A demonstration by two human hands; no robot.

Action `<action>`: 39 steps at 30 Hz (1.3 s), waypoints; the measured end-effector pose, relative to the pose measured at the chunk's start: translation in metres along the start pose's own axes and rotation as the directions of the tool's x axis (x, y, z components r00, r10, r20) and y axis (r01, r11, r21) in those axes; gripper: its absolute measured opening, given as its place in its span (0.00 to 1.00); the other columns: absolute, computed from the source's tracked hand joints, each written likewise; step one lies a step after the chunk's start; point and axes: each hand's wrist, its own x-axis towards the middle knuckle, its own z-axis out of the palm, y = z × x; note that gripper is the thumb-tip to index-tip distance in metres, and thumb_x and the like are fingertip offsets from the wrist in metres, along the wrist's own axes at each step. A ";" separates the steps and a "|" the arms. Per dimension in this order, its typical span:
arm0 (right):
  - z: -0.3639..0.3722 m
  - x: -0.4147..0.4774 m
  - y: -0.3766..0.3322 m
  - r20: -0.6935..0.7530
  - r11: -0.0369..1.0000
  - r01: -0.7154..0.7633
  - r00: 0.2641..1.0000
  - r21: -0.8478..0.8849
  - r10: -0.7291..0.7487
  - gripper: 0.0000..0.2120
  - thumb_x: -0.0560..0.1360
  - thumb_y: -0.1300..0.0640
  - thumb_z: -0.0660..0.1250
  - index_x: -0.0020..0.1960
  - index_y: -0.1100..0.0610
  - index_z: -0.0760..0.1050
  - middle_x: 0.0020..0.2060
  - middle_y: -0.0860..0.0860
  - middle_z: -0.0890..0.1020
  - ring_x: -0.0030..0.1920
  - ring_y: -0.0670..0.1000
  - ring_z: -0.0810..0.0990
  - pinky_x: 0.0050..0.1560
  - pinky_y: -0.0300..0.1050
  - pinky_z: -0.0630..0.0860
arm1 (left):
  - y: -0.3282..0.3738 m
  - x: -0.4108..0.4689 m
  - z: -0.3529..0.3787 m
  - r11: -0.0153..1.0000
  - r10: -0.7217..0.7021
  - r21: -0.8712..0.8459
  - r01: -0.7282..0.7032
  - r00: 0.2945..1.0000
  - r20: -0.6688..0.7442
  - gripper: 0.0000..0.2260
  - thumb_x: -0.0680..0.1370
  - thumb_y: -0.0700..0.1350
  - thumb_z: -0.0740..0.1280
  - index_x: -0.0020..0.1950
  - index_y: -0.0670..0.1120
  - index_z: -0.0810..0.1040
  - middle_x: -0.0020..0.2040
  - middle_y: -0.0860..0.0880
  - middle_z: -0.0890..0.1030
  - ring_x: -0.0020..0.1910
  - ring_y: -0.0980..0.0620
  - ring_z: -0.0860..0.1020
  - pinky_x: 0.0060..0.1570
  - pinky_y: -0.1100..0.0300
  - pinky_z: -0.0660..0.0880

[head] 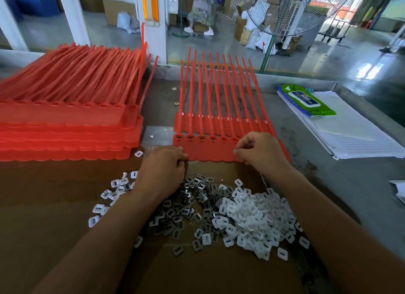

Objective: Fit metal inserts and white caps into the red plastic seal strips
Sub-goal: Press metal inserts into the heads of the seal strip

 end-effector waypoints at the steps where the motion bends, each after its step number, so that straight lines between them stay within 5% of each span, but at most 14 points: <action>1: 0.000 0.000 0.000 0.004 1.000 -0.004 1.000 -0.005 0.004 0.09 0.68 0.59 0.73 0.34 0.51 0.75 0.33 0.49 0.81 0.34 0.47 0.80 0.43 0.47 0.80 | 0.000 0.000 0.000 1.000 -0.001 0.000 0.001 1.000 -0.001 0.12 0.75 0.38 0.61 0.56 0.43 0.79 0.61 0.48 0.77 0.61 0.52 0.73 0.63 0.58 0.66; 9: 0.000 -0.001 0.000 -0.052 0.995 -0.012 0.999 -0.095 0.007 0.09 0.68 0.60 0.71 0.33 0.52 0.73 0.31 0.46 0.78 0.34 0.45 0.76 0.45 0.49 0.78 | 0.000 0.000 0.001 1.000 0.002 0.006 -0.002 1.000 -0.006 0.12 0.75 0.38 0.61 0.56 0.44 0.79 0.61 0.48 0.77 0.61 0.52 0.73 0.62 0.59 0.66; 18: 0.000 0.000 0.002 -0.088 0.990 -0.003 0.996 -0.141 -0.009 0.09 0.69 0.55 0.72 0.35 0.53 0.73 0.31 0.44 0.75 0.35 0.41 0.73 0.40 0.39 0.71 | -0.001 0.000 0.001 1.000 0.003 0.011 -0.003 1.000 -0.010 0.12 0.75 0.38 0.61 0.56 0.44 0.79 0.61 0.49 0.77 0.61 0.52 0.72 0.62 0.61 0.64; 24: -0.003 0.001 0.002 -0.029 0.997 -0.025 0.999 -0.075 0.023 0.07 0.69 0.61 0.71 0.44 0.56 0.74 0.43 0.52 0.80 0.44 0.51 0.80 0.51 0.51 0.77 | -0.001 -0.001 0.000 1.000 0.004 0.009 -0.004 1.000 -0.003 0.12 0.75 0.38 0.61 0.56 0.43 0.79 0.61 0.48 0.77 0.61 0.52 0.72 0.61 0.62 0.64; 32: 0.002 0.016 -0.001 0.004 0.994 0.087 0.996 -0.069 -0.087 0.07 0.73 0.65 0.67 0.49 0.58 0.81 0.48 0.51 0.82 0.47 0.42 0.76 0.50 0.35 0.69 | 0.000 -0.001 -0.001 1.000 0.016 0.000 -0.016 1.000 -0.004 0.13 0.75 0.38 0.61 0.56 0.43 0.79 0.61 0.47 0.77 0.60 0.53 0.73 0.59 0.64 0.64; 39: 0.015 0.044 -0.007 0.043 0.989 0.102 0.994 -0.111 -0.098 0.07 0.74 0.66 0.65 0.49 0.60 0.79 0.47 0.53 0.82 0.46 0.45 0.76 0.46 0.36 0.67 | -0.001 -0.001 0.000 1.000 0.028 -0.003 -0.028 0.999 -0.016 0.12 0.74 0.37 0.62 0.55 0.43 0.80 0.60 0.47 0.77 0.60 0.52 0.73 0.60 0.63 0.64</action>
